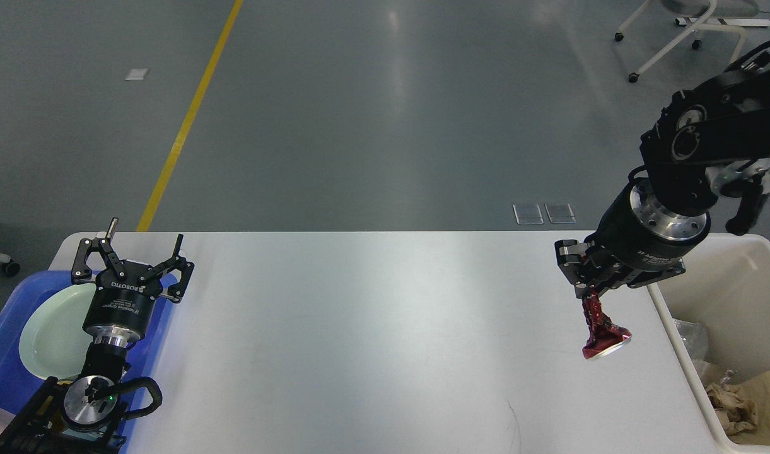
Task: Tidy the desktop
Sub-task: 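Lift the red can and carry it into the white bin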
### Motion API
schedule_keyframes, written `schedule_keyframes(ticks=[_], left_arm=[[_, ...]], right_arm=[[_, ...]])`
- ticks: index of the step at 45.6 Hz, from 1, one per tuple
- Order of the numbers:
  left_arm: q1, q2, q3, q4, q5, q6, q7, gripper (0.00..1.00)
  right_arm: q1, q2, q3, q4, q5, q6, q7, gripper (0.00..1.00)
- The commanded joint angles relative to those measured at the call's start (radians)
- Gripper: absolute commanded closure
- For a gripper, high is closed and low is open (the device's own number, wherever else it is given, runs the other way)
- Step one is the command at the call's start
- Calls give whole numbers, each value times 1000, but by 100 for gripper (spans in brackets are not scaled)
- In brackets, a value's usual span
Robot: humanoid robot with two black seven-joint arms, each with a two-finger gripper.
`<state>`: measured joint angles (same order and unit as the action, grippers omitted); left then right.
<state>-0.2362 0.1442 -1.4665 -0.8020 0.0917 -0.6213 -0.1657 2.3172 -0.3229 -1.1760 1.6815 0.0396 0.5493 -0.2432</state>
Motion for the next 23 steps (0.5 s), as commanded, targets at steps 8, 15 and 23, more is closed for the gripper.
schedule_keyframes(ticks=[8, 15, 23], left_arm=[[1, 0, 0, 1, 0, 0, 0, 4], [1, 0, 0, 1, 0, 0, 0, 4], [1, 0, 0, 1, 0, 0, 0, 4]], right_arm=[[-148, -102, -86, -137, -13, -42, 1, 100], [-318, -251, -77, -298, -102, -42, 1, 100], [-586, -351, -37, -586, -153, -46, 16, 100]])
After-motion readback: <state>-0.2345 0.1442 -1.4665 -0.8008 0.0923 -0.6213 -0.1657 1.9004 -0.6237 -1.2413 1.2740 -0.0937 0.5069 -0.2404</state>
